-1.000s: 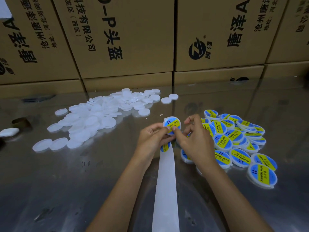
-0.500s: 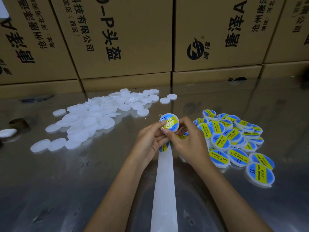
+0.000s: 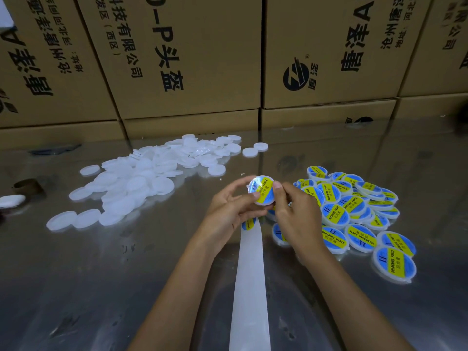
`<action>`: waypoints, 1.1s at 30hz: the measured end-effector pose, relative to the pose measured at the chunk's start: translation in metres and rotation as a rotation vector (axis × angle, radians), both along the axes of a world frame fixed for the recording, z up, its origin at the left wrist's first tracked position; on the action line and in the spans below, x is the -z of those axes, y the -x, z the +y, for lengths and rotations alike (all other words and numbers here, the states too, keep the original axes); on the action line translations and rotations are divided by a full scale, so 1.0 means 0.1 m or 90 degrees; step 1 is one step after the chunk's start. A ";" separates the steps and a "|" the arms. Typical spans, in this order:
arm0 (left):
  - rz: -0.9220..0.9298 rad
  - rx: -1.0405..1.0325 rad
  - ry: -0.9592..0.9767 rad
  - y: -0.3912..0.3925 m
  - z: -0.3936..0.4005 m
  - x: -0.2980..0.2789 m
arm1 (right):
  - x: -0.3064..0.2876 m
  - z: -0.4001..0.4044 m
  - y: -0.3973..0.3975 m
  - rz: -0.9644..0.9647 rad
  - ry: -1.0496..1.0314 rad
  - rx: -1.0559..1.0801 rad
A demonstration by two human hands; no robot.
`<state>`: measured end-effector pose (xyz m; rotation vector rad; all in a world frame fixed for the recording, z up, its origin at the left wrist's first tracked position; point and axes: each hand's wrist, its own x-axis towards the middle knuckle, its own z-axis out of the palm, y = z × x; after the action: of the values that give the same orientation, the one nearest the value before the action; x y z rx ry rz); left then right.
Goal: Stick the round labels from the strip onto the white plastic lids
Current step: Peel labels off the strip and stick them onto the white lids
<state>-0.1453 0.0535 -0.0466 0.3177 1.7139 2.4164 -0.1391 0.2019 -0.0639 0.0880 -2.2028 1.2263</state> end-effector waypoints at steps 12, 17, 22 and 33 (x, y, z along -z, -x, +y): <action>0.075 -0.123 0.098 -0.02 0.01 0.03 | -0.03 -0.03 -0.01 -0.100 0.131 -0.244; 0.041 -0.157 0.046 -0.02 -0.01 0.03 | 0.01 -0.04 0.01 -0.069 0.087 -0.275; 0.039 -0.120 0.034 -0.01 -0.01 0.01 | 0.02 -0.01 0.04 -0.043 0.113 -0.256; 0.049 -0.019 0.059 0.00 -0.03 0.02 | 0.06 0.00 0.09 -0.033 0.108 -0.177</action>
<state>-0.1449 0.0500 -0.0486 0.3784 1.8698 2.3645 -0.1477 0.2018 -0.0699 0.3057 -2.1733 1.5778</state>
